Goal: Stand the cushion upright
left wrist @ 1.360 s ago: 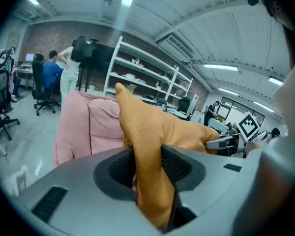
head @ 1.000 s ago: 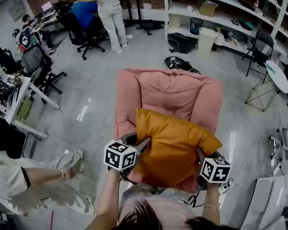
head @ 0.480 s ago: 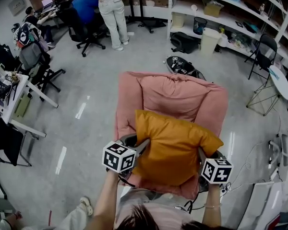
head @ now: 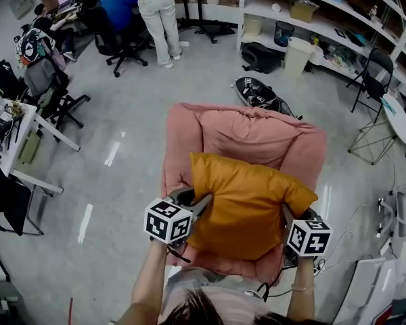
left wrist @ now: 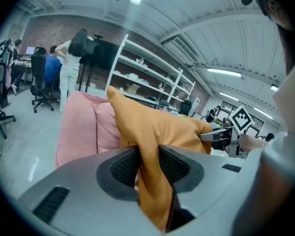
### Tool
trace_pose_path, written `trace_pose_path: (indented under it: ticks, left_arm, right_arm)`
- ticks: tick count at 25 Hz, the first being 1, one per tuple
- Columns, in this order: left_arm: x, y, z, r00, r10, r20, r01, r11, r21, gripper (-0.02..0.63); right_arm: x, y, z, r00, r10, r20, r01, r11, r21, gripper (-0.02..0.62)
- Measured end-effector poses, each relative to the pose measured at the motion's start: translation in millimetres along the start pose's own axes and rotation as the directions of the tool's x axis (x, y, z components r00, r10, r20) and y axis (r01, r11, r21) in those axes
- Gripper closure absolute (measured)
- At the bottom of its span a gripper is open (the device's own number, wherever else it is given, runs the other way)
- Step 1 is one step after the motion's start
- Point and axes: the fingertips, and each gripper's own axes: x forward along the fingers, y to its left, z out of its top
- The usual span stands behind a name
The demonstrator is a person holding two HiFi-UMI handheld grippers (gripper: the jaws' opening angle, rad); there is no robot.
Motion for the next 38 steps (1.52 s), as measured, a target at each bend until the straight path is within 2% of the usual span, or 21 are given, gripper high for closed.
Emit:
trace_pose_path:
  ticks: [11,38]
  left_arm:
    - [6.6,19.8,23.1,0.999,0.005,0.035,-0.005,1.0,-0.007,0.479]
    - [33.0,49.0,95.1,0.99,0.023,0.138,-0.027,0.999,0.029,0.484]
  right_arm:
    - [18.3,2.6,35.0,1.0,0.0,0.024,0.001,1.0,-0.03,0.449]
    - [52.4,-8.7,120.1,0.993,0.014,0.115,0.001,0.992,-0.126,0.449]
